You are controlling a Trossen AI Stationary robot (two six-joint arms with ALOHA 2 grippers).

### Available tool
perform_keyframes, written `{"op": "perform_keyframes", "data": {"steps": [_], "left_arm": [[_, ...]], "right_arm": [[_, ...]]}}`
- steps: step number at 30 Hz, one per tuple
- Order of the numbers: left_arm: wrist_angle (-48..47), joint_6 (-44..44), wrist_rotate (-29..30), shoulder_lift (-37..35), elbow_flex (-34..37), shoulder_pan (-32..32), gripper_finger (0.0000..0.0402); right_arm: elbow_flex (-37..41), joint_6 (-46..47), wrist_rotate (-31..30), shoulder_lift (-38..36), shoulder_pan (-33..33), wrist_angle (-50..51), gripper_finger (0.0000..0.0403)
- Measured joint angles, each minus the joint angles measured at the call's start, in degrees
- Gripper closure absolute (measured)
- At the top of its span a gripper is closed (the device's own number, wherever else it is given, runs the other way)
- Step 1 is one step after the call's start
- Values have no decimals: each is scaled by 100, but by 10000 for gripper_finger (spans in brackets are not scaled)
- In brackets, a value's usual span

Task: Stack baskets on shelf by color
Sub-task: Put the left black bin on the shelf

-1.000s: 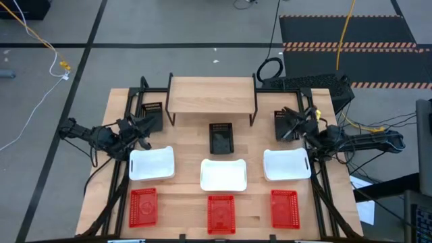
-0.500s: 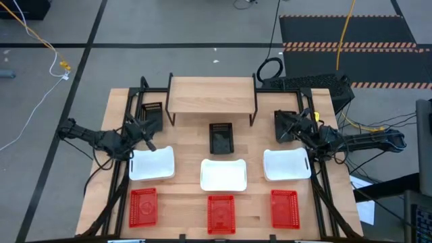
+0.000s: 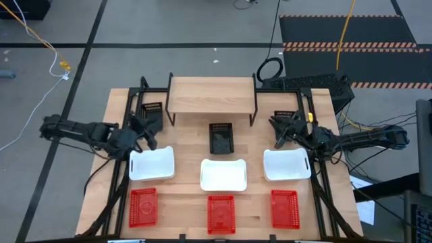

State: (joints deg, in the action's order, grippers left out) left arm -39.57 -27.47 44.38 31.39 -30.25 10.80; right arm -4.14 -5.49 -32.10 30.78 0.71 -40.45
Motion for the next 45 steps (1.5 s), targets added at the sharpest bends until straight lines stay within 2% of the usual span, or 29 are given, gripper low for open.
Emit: {"op": "perform_keyframes", "data": {"steps": [4,7,10,13,22,28,36,40,45], "left_arm": [[-1185,-422,-514,1303,-691,-590,175],[-1773,-616,-844,2068,-939,-1062,160],[-1735,-510,-1078,2568,-939,-1474,158],[-1551,-153,-1405,2872,-933,-1835,172],[-1198,576,-1885,3281,-928,-2644,225],[-620,1104,-2572,3290,-577,-3064,209],[-549,1153,-2634,3321,-568,-3528,160],[-516,1246,-2806,3514,-568,-3664,166],[-525,1237,-2913,3860,-568,-3711,199]], "right_arm": [[-4,114,333,46,4,1,314],[-4,180,473,70,7,17,300],[-7,185,725,84,9,50,289],[-9,186,985,115,10,61,282],[-11,154,992,167,13,229,280],[-11,165,994,167,13,419,280],[-11,312,999,165,13,487,279],[-11,380,1016,169,13,487,279],[-11,443,1159,171,15,518,279]]}}
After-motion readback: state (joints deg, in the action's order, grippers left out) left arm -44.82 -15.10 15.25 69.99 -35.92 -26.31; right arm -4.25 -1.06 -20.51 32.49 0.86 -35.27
